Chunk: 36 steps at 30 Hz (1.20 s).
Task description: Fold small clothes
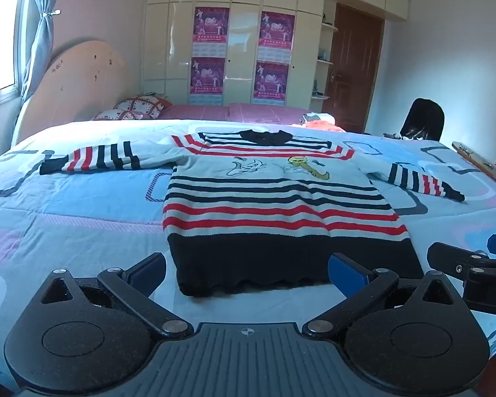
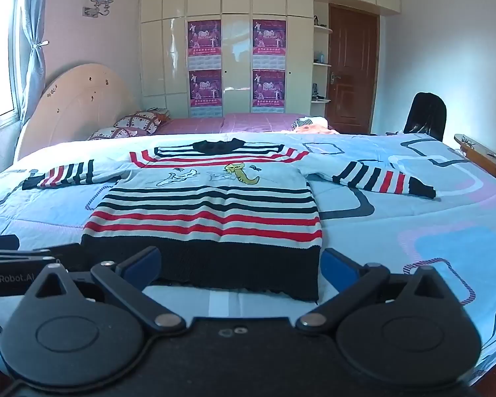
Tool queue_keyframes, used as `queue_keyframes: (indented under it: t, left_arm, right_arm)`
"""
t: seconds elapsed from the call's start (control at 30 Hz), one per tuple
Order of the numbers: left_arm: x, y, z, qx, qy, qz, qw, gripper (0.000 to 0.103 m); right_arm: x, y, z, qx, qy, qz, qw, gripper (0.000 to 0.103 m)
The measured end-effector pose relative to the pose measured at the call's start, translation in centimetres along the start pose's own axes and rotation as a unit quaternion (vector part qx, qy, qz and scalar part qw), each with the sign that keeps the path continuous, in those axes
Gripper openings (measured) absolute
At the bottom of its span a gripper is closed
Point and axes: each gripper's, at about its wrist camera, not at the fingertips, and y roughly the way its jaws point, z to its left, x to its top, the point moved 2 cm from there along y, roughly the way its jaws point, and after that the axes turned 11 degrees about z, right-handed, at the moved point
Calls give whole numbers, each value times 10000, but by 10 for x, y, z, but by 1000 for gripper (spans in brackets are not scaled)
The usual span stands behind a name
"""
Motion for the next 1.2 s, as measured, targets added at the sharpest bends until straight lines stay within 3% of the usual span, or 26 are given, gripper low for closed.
queue_keyframes:
  t: [1.2]
  left_arm:
    - [8,-3,-7,44,57,-55,10000,103]
  right_arm:
    - [3,0,-1,-8,-17,-57,10000,103]
